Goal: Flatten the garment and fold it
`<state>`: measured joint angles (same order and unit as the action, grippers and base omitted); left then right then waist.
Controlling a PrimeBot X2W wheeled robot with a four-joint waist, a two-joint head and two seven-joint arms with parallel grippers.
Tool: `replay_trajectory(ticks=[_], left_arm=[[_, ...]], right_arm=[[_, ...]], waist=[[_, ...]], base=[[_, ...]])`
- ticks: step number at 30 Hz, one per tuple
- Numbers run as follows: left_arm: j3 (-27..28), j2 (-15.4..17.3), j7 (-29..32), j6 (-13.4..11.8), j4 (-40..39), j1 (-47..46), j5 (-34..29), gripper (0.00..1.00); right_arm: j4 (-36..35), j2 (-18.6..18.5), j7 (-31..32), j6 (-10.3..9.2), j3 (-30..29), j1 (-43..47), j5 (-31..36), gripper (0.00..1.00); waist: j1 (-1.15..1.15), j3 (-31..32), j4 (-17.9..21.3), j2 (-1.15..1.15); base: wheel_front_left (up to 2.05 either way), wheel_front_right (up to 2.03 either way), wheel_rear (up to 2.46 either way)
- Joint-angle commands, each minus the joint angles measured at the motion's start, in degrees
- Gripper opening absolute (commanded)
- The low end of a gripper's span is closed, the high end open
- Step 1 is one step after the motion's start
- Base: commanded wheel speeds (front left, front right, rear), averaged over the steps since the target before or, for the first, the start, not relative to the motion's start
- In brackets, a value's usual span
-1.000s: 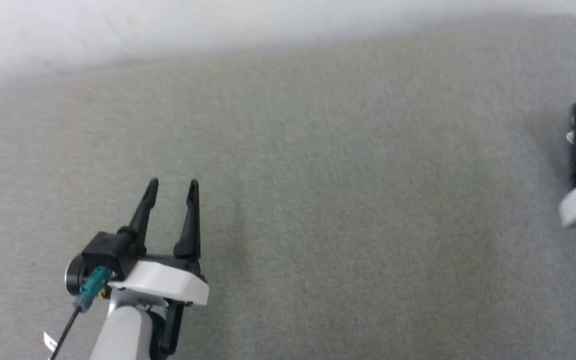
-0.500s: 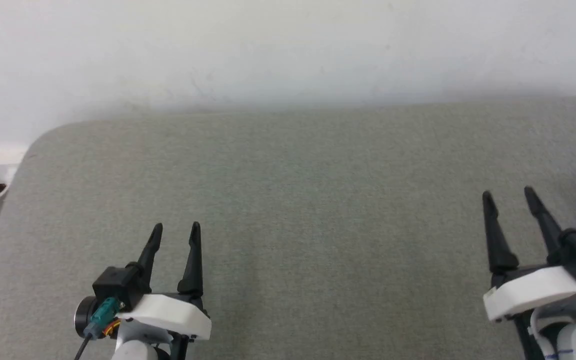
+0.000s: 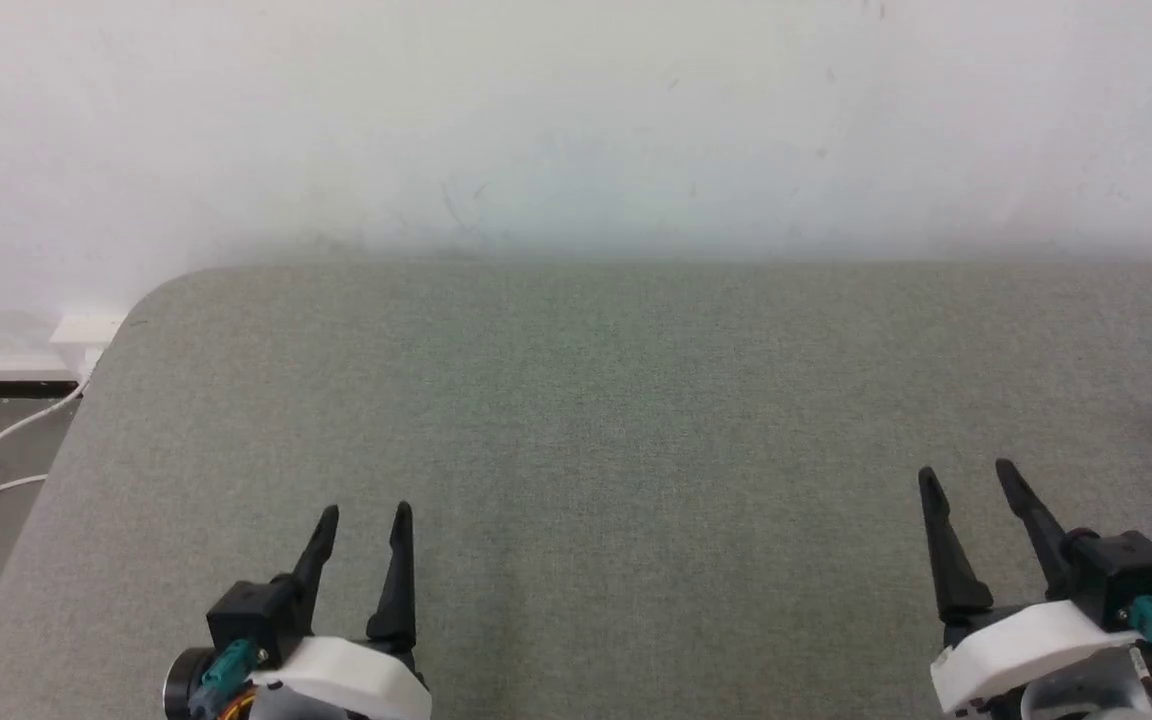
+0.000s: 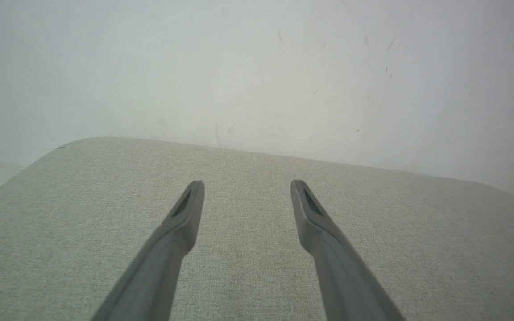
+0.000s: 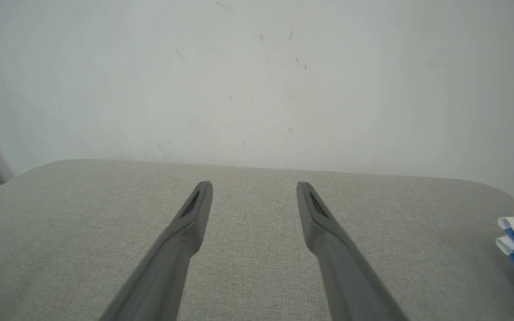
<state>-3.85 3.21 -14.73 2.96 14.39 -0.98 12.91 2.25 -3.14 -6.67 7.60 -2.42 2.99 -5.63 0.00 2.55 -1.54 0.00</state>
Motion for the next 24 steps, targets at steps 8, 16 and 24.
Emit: replay_trajectory(ticks=[8,16,24], left_arm=[[0.14,-0.26,-0.27,-0.55,0.13,1.8,-0.55,1.0],[0.04,-0.07,0.09,-0.24,0.19,1.14,0.08,0.0],[0.04,-0.07,0.11,-0.25,0.19,1.14,0.08,0.0]], right_arm=[[1.24,0.25,-0.79,-0.11,0.41,1.51,-1.7,1.0],[1.63,-0.01,-0.55,0.01,0.42,0.88,-1.9,0.0],[1.63,-0.02,-0.42,0.01,0.46,0.88,-1.9,0.0]], waist=[[0.0,0.08,0.22,0.0],[0.01,-0.01,0.32,0.0],[0.01,-0.03,0.34,0.0]], base=[[0.0,0.0,0.0],[0.0,0.0,0.0],[0.0,0.0,0.0]])
